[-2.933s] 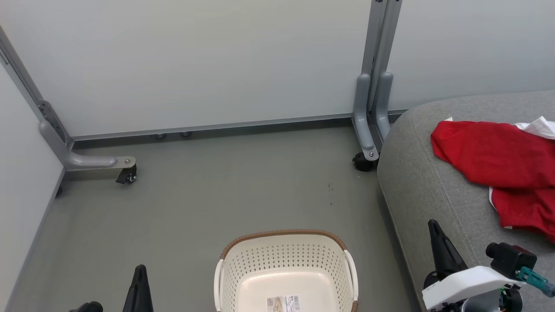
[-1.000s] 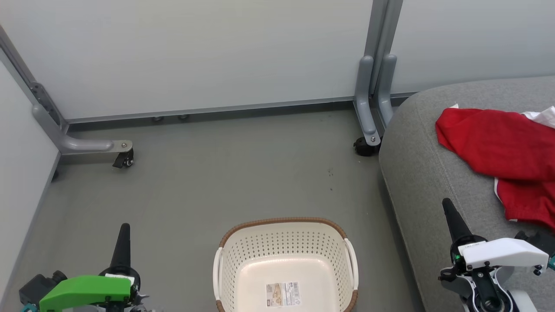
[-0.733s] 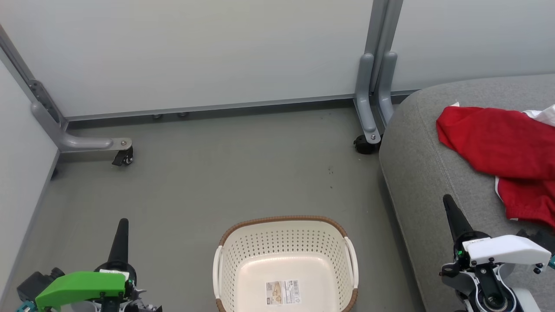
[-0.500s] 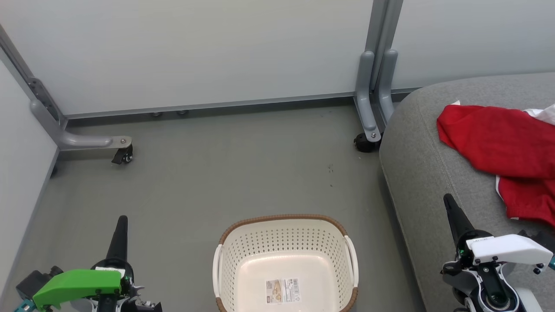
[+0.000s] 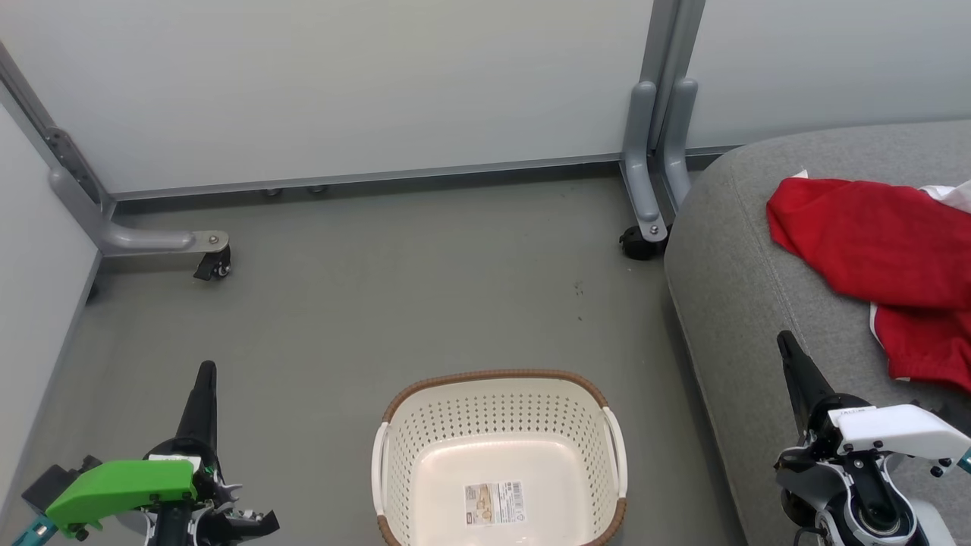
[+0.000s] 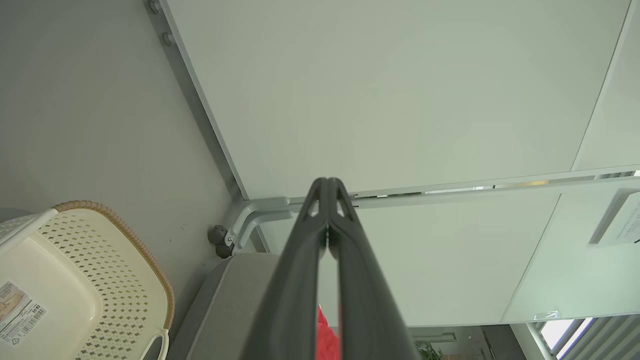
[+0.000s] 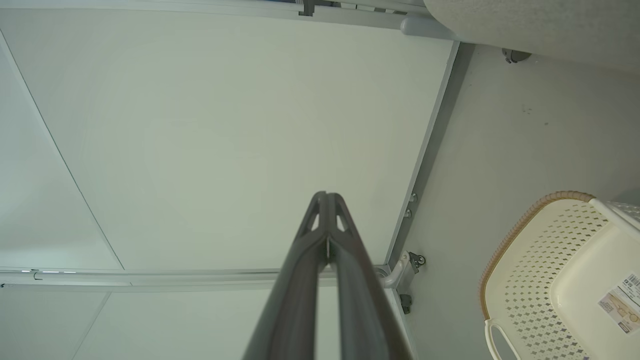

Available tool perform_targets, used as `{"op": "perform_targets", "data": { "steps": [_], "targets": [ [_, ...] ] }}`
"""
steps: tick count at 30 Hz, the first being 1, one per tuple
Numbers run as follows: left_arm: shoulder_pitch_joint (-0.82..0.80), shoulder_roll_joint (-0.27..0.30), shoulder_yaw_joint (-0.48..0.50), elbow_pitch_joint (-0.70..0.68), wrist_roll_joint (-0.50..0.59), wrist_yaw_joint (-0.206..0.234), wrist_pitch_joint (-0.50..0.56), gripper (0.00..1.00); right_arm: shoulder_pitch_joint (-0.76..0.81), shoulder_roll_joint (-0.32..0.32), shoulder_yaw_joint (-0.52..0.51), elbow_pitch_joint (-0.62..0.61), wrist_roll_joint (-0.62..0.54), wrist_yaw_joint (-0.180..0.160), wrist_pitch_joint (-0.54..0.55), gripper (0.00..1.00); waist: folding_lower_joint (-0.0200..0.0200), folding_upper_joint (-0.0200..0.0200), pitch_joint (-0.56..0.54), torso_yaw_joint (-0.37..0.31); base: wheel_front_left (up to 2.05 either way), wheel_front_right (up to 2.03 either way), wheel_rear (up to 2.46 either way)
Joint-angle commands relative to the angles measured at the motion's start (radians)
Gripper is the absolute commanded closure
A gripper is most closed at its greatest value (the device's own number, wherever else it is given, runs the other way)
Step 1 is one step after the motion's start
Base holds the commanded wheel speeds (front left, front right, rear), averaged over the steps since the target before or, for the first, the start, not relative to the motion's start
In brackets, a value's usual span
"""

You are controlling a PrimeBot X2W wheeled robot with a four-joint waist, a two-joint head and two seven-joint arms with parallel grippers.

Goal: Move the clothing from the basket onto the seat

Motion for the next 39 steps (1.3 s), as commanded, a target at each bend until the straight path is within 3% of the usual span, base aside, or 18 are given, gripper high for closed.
{"op": "perform_targets", "data": {
  "steps": [1,13,39],
  "targets": [
    [-0.023,0.002,0.006,0.003,-0.020,-0.009,0.006,1.00,-0.018,0.001,-0.006,0.002,0.022,0.000,0.007,1.00,0.0000,-0.0001,0.002,0.000,0.00,0.00,0.00],
    [-0.044,-0.001,0.022,0.014,-0.096,-0.019,0.028,1.00,-0.025,0.004,-0.019,0.006,0.101,0.000,0.029,1.00,0.0000,-0.0001,0.013,0.000,0.00,0.00,0.00],
    [-0.043,-0.008,0.029,0.013,-0.081,-0.017,0.035,1.00,-0.024,0.006,-0.022,0.006,0.093,0.000,0.031,1.00,0.0000,-0.0001,0.013,0.000,0.00,0.00,0.00]
  ]
}}
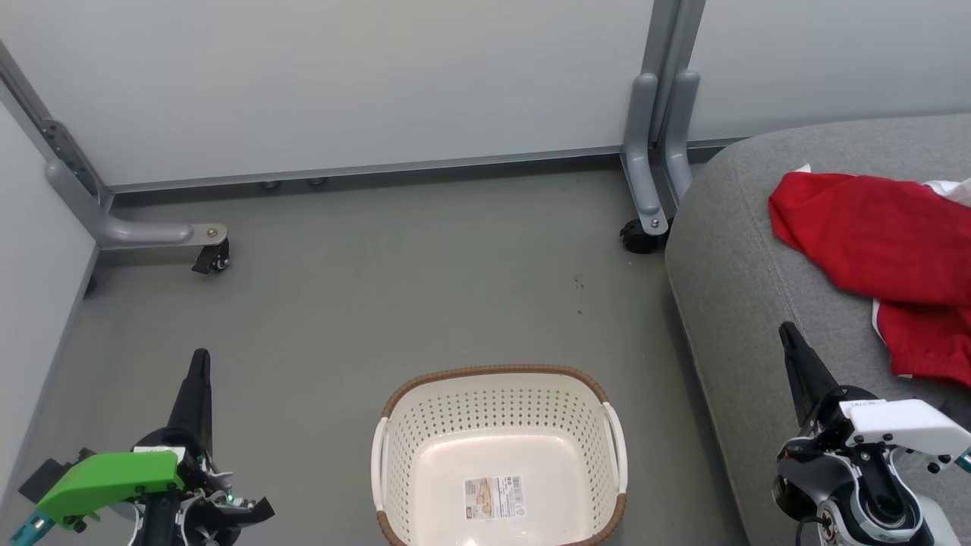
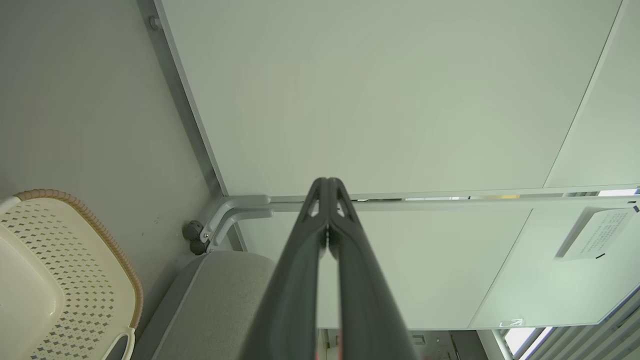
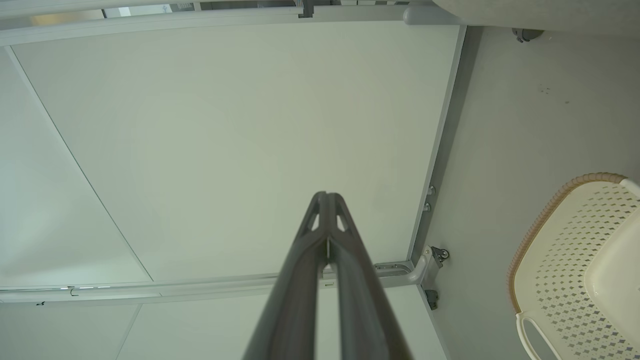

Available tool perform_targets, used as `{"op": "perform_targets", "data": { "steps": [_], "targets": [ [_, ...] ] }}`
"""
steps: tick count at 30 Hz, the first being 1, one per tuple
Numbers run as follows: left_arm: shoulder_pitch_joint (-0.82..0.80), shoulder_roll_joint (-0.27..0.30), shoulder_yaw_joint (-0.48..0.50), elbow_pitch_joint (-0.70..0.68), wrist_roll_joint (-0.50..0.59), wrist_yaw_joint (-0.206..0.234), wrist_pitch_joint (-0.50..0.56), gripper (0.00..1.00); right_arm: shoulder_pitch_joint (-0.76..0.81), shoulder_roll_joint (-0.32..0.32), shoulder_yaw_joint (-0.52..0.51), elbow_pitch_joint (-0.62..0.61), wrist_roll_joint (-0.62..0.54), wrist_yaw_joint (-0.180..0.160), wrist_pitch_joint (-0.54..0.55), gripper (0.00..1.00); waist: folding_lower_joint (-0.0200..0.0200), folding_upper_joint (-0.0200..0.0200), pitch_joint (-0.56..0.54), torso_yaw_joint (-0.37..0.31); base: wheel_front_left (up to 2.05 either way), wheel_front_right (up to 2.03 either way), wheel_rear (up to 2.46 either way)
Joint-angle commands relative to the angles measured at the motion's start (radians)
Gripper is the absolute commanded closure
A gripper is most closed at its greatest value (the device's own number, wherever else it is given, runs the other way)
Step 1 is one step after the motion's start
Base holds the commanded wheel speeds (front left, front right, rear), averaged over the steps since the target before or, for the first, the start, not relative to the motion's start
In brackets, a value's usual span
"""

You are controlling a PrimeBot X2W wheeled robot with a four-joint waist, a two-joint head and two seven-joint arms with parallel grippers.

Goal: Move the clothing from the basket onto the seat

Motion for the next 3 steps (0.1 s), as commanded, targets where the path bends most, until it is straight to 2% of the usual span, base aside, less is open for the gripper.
{"op": "perform_targets", "data": {
  "steps": [1,3],
  "targets": [
    [-0.016,-0.002,0.002,0.001,0.005,-0.001,0.001,1.00,-0.007,-0.002,-0.002,0.002,-0.001,0.000,0.005,1.00,0.0000,0.0000,0.000,0.000,0.00,0.00,0.00],
    [-0.016,-0.003,0.003,0.001,0.006,-0.001,0.002,1.00,-0.007,-0.002,-0.002,0.002,-0.001,0.000,0.005,1.00,0.0000,0.0000,0.000,0.000,0.00,0.00,0.00]
  ]
}}
